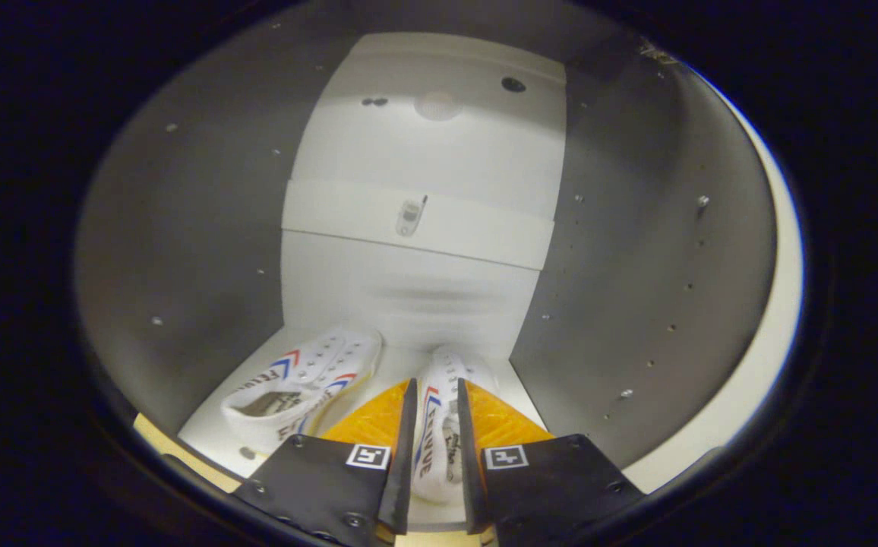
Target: Open the shoe cabinet door, grab the shoes and put them into the shoe cabinet, then close the shoe cabinet door.
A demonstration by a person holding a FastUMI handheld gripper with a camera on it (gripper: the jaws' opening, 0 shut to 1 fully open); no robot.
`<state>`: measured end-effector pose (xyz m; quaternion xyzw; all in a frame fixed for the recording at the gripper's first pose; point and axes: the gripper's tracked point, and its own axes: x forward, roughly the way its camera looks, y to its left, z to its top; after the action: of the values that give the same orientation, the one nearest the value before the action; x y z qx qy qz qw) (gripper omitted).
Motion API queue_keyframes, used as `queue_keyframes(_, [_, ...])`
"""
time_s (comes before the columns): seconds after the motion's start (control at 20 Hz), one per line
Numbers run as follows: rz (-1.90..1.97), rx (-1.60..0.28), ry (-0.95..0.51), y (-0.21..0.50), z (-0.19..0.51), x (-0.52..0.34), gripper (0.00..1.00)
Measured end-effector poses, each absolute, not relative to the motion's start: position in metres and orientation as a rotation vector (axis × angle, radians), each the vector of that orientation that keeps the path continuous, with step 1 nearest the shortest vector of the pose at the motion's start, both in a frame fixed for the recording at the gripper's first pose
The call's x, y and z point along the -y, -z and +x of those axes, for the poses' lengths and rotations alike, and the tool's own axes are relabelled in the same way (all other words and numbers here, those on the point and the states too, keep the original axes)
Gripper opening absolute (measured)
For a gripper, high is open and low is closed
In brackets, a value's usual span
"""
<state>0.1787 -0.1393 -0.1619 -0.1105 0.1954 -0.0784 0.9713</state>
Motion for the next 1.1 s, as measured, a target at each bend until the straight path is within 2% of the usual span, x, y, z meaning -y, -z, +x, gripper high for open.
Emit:
queue_keyframes(0.35, [-0.134, -0.273, 0.114, 0.109, 0.124, 0.111, 0.3])
queue_keyframes(1.1, [-0.085, -0.187, 0.014, 0.044, -0.005, 0.112, 0.3])
